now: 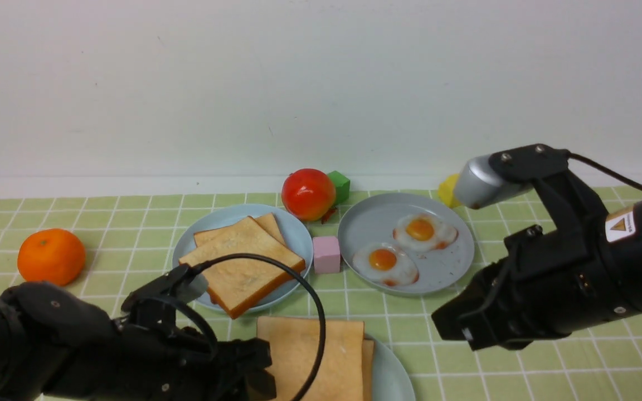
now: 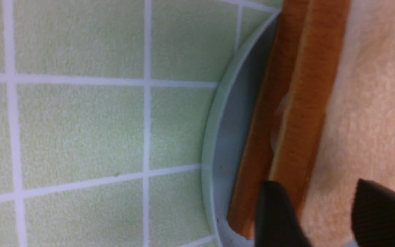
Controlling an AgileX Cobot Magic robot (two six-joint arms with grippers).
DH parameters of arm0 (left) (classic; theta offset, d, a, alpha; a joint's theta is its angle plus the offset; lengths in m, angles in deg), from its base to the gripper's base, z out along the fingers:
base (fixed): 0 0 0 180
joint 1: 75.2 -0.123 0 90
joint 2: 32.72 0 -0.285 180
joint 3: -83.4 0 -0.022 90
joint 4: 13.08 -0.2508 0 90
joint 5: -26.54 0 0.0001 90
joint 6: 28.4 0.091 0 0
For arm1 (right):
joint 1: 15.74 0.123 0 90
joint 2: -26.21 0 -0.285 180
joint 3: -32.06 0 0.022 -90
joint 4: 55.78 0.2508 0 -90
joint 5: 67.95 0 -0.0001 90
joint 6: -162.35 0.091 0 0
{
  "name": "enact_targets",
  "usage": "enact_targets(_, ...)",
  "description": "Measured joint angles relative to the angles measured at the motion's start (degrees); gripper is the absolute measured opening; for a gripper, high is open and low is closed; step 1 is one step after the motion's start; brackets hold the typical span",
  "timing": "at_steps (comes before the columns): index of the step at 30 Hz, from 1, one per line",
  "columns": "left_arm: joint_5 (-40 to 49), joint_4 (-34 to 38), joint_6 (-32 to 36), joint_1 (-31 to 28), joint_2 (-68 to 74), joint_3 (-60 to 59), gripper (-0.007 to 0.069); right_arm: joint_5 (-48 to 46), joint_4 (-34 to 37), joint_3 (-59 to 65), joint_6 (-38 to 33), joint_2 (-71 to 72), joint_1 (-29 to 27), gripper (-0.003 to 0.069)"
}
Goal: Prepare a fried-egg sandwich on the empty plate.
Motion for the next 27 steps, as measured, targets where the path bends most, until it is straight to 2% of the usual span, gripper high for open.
enact_targets(4,1.9,-5.2,-4.3,0.0,-5.8,0.1,0.0525,2.0,0.1,0.1,0.3,1.6,0.0,-0.0011)
enact_targets(6,3.5,-6.2,-5.9,0.0,-8.1,0.1,0.0548,3.0,-0.2,0.1,0.8,2.3,0.0,-0.001)
enact_targets(7,7.8,-7.5,-7.9,0.0,-12.0,0.1,0.0567,4.4,-1.1,0.1,3.0,3.5,0.0,-0.001)
enact_targets(9,10.3,-7.9,-8.2,0.0,-13.5,0.1,0.057,4.9,-1.5,0.1,4.6,4.0,0.0,-0.001)
enact_targets(11,19.0,-9.0,-8.8,0.0,-18.2,0.0,0.0567,5.4,-3.2,0.1,8.7,5.5,0.0,-0.001)
enact_targets(14,25.5,-10.4,-9.1,0.0,-23.7,-0.2,0.0544,5.2,-5.1,0.1,11.1,7.9,0.0,-0.001)
enact_targets(17,28.6,-12.3,-10.6,0.0,-29.8,-0.3,0.0489,5.4,-7.0,1.0,12.8,11.9,0.0,-0.001)
enact_targets(18,30.1,-14.5,-12.9,0.0,-35.1,-0.3,0.043,6.5,-8.1,2.6,13.1,15.6,0.0,-0.001)
enact_targets(22,32.8,-19.8,-15.6,0.0,-45.5,-0.3,0.0298,10.9,-11.3,8.1,13.3,23.0,0.1,-0.0008)
enact_targets(24,38.2,-25.7,-18.1,0.0,-54.6,-0.3,0.0169,15.1,-13.5,13.6,13.4,29.4,0.1,-0.0006)
enact_targets(25,38.2,-25.7,-18.1,0.0,-54.6,-0.3,0.0169,15.4,-13.8,14.5,13.4,29.9,0.1,-0.0007)
enact_targets(26,41.1,-29.3,-21.3,0.0,-60.5,-0.3,0.0087,17.3,-15.2,18.2,13.4,34.1,0.1,-0.0007)
enact_targets(27,41.7,-30.3,-22.2,0.0,-61.2,-0.3,0.0069,17.5,-15.5,18.6,13.4,34.6,0.1,-0.0007)
